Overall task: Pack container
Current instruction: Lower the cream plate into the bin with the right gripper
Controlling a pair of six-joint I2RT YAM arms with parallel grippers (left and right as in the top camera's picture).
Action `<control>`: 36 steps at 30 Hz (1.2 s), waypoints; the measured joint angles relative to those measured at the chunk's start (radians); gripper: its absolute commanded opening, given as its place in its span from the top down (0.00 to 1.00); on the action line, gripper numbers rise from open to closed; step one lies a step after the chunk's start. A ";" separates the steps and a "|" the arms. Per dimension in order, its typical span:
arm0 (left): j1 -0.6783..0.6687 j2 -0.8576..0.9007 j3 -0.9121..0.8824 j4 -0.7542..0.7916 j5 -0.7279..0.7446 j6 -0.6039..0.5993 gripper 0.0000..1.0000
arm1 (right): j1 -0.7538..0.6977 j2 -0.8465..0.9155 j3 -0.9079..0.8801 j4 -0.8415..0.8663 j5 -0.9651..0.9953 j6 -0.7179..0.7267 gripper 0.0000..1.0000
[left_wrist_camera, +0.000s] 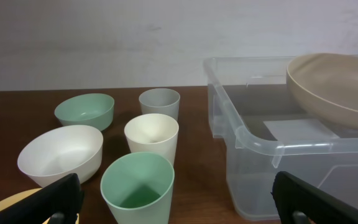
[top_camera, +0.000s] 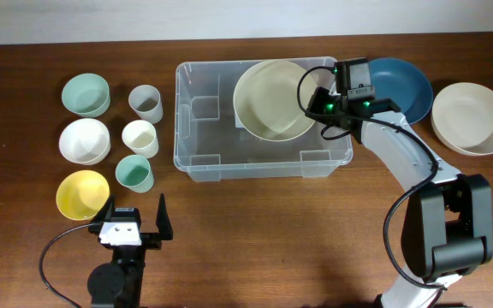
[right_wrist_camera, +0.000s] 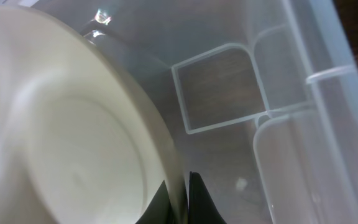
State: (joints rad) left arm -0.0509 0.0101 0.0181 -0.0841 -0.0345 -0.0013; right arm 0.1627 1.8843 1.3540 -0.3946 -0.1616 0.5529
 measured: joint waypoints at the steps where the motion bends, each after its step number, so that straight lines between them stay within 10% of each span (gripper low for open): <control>1: 0.000 0.000 0.000 0.000 0.000 0.000 0.00 | 0.000 0.000 0.002 -0.005 -0.002 0.001 0.96; 36: 0.000 0.000 0.000 0.000 0.000 0.000 0.00 | 0.079 0.036 0.129 -0.174 0.015 -0.030 0.96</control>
State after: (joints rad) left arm -0.0509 0.0101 0.0181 -0.0841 -0.0349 -0.0013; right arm 0.2413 1.9202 1.4830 -0.5682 -0.1463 0.5232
